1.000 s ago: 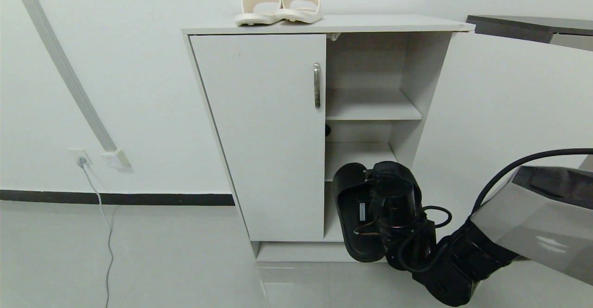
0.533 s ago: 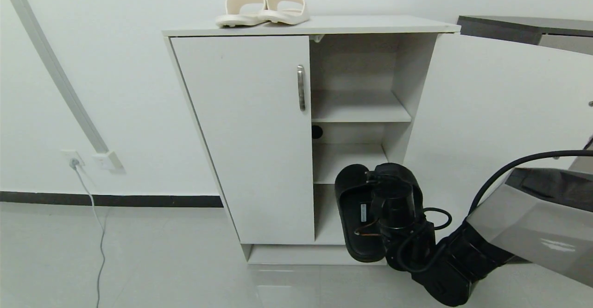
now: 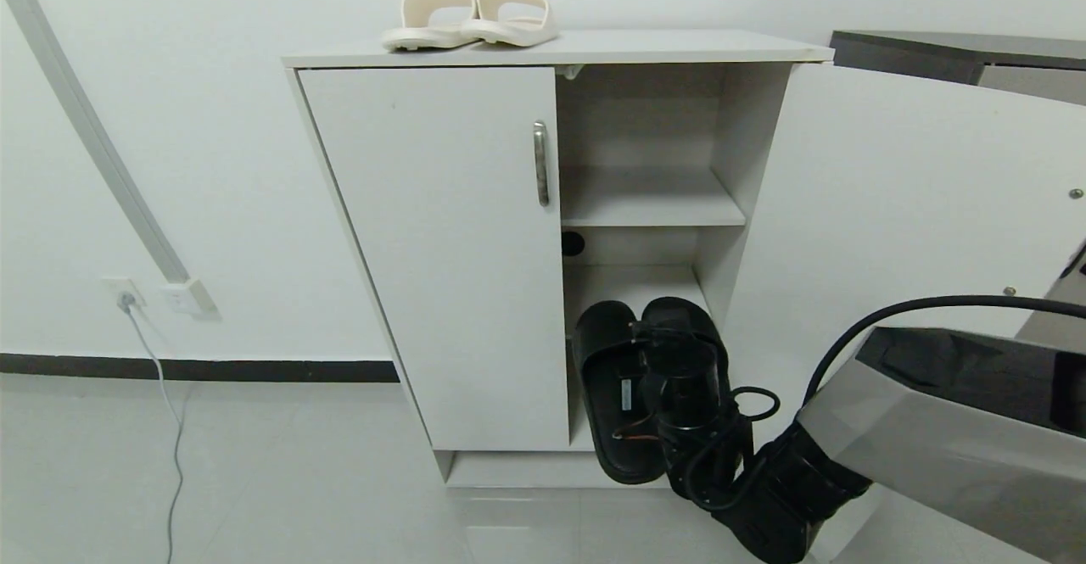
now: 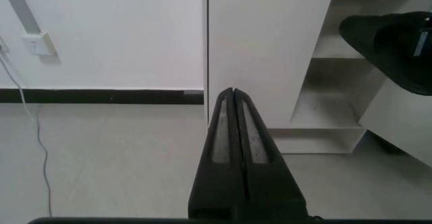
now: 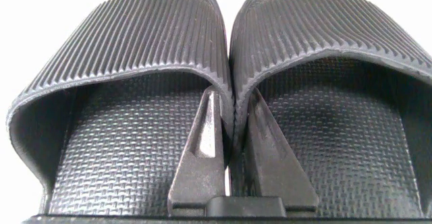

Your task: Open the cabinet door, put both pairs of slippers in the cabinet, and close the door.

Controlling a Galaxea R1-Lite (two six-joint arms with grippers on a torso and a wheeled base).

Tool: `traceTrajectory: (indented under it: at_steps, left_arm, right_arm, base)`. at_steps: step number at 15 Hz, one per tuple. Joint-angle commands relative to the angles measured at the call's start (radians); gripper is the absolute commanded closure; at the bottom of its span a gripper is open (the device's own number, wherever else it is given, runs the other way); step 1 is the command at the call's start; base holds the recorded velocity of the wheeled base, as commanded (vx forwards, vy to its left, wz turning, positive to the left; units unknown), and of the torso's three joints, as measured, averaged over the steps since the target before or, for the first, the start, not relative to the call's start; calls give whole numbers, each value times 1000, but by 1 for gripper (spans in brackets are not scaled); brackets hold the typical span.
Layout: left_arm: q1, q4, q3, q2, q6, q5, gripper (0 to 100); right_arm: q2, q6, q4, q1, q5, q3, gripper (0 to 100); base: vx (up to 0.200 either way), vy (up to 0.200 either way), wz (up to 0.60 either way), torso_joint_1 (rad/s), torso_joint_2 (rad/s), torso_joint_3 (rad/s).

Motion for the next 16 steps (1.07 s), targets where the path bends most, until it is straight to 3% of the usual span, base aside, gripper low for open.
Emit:
traceTrajectory:
  at_steps: [1, 9, 16]
  left_arm:
    - [1, 0, 0, 2, 0, 0, 100]
    - [1, 0, 0, 2, -4, -1, 100]
    - [1, 0, 0, 2, -4, -1, 100]
  right_arm:
    - [40, 1, 2, 2, 0, -19, 100]
    - [72, 5, 0, -3, 2, -21, 100]
    - [91, 7, 0, -15, 13, -41, 100]
  base:
    - [0, 0, 0, 0, 0, 0]
    - [0, 0, 0, 0, 0, -9]
    - [0, 0, 0, 2, 2, -183]
